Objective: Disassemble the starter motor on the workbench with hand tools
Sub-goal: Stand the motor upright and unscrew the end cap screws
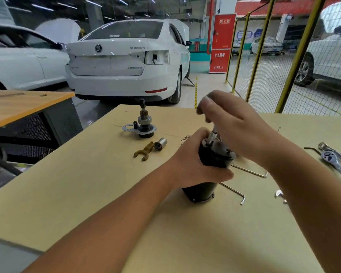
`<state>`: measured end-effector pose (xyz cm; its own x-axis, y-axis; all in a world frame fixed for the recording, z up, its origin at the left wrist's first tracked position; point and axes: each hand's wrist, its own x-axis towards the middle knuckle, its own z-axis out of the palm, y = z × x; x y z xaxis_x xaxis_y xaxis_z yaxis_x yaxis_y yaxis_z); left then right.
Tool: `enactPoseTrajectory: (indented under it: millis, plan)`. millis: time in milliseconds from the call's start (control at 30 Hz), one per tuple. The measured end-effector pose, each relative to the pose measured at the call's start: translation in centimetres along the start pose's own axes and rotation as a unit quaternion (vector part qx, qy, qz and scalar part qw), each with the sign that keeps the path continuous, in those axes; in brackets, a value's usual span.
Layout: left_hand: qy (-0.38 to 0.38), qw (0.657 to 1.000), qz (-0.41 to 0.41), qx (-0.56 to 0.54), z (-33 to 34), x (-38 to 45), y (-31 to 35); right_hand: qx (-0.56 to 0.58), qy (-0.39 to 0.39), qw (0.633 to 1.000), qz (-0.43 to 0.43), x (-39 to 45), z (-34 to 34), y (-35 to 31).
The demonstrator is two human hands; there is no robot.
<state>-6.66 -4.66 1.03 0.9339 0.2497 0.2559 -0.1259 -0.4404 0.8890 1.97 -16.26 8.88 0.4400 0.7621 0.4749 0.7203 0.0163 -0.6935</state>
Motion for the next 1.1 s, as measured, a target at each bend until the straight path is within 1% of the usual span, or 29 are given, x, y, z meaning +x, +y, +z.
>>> enactPoseTrajectory:
  millis: [33,100,233,400,533,633,733,800,867,967,1100]
  plan:
    - [-0.001,1.000,-0.003,-0.009,0.0,-0.1,0.2,-0.076,0.002,0.997,-0.005,0.0,-0.3,-0.1]
    - [-0.007,1.000,0.000,-0.025,-0.2,-0.2,0.4,-0.148,-0.024,0.989,-0.009,0.1,-1.0,-0.8]
    - [-0.022,0.999,-0.012,-0.032,-0.5,-0.1,0.2,-0.219,-0.119,0.968,-0.014,1.0,-2.0,-2.2]
    - [-0.050,0.997,-0.018,-0.062,-1.2,-0.1,0.3,-0.287,-0.192,0.938,-0.037,1.9,-2.7,-3.3]
    - [-0.060,0.995,-0.016,-0.077,-1.4,-0.2,0.4,-0.347,-0.220,0.910,-0.060,2.6,-3.2,-4.4]
    - [-0.062,0.994,-0.018,-0.090,-1.5,-0.2,0.2,-0.386,-0.250,0.887,-0.050,2.5,-2.8,-4.7]
    - [-0.062,0.992,-0.012,-0.107,-1.4,-0.2,0.1,-0.459,-0.239,0.855,-0.043,2.7,-2.1,-4.4]
    - [-0.065,0.991,-0.014,-0.116,-1.4,-0.3,0.1,-0.480,-0.229,0.846,-0.035,3.1,-1.8,-4.6]
    - [-0.079,0.990,-0.010,-0.119,-1.5,-0.4,0.2,-0.496,-0.244,0.833,-0.027,3.4,-1.8,-5.1]
    - [-0.081,0.990,0.012,-0.117,-1.9,-0.4,0.4,-0.504,-0.274,0.818,-0.044,3.6,-1.9,-5.7]
    - [-0.064,0.984,0.045,-0.161,-2.4,-0.4,0.5,-0.462,-0.276,0.840,-0.067,3.3,-2.2,-6.0]
